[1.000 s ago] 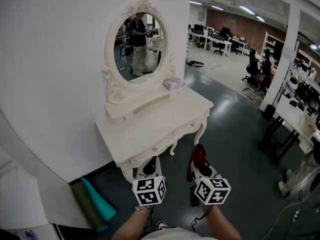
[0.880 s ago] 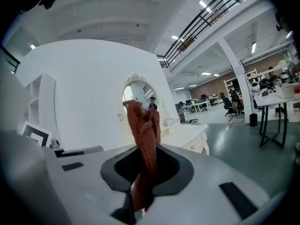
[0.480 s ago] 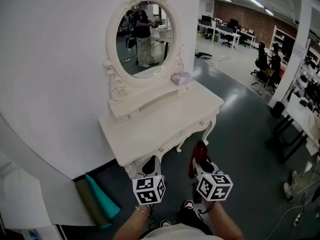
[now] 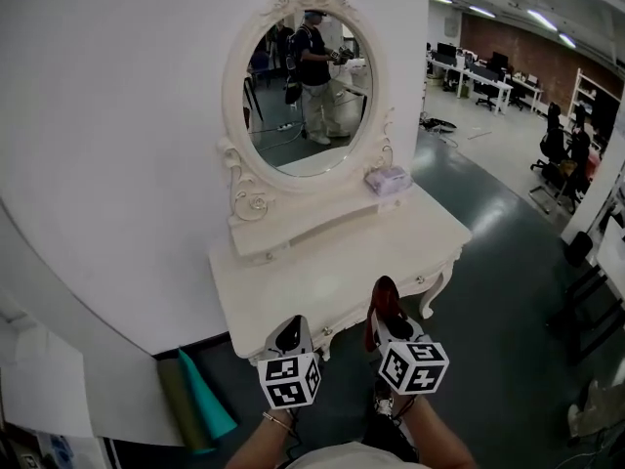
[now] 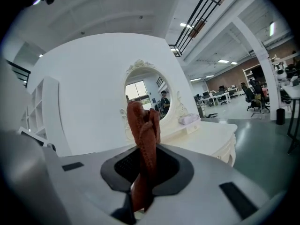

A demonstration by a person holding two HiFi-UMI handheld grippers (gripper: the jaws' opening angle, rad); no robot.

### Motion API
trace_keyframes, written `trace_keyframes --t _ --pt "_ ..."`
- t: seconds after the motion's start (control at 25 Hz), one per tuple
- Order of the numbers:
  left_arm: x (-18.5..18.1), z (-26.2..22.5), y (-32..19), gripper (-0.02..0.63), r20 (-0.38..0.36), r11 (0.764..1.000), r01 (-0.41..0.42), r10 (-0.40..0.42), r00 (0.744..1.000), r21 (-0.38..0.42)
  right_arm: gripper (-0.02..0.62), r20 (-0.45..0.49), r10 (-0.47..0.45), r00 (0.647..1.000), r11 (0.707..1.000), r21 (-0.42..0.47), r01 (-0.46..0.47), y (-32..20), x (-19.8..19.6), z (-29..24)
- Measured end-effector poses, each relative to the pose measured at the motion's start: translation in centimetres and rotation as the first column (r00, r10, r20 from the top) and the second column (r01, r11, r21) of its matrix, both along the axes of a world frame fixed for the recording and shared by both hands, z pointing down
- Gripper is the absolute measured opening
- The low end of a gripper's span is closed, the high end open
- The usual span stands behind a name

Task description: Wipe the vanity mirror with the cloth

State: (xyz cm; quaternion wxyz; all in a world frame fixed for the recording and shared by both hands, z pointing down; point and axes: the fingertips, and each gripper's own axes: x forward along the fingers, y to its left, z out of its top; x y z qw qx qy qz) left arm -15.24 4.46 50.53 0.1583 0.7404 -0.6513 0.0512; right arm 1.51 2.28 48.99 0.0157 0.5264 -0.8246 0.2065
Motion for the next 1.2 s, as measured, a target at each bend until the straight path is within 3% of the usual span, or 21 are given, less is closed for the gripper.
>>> trace_keyframes --t 0.6,0.88,1.04,1.2 --pt "5.9 -1.9 -17.9 0.011 -0.004 0.981 0.192 -0.192 0.981 0.009 0.060 -0.002 -0.154 0.988 0.988 0.024 0.154 -21.2 7.4 -2.1" --pt "5.3 -2.1 -22.6 0.011 -0.026 0.948 0.319 -0.318 0.948 0.022 0.060 -0.037 -0.255 0.966 0.965 0.057 0.257 -29.0 7.1 -3.4" --pt "3.9 -1.8 -24.0 0.011 0.007 0.936 0.351 -0.351 0.936 0.009 0.060 0.007 -0.285 0.958 0.957 0.063 0.284 -32.7 5.0 -3.8" --pt "0.8 -1.8 -26.6 0.011 -0.011 0.922 0.386 -0.386 0.922 0.013 0.060 0.044 -0.295 0.955 0.954 0.060 0.292 -35.5 2.7 -4.0"
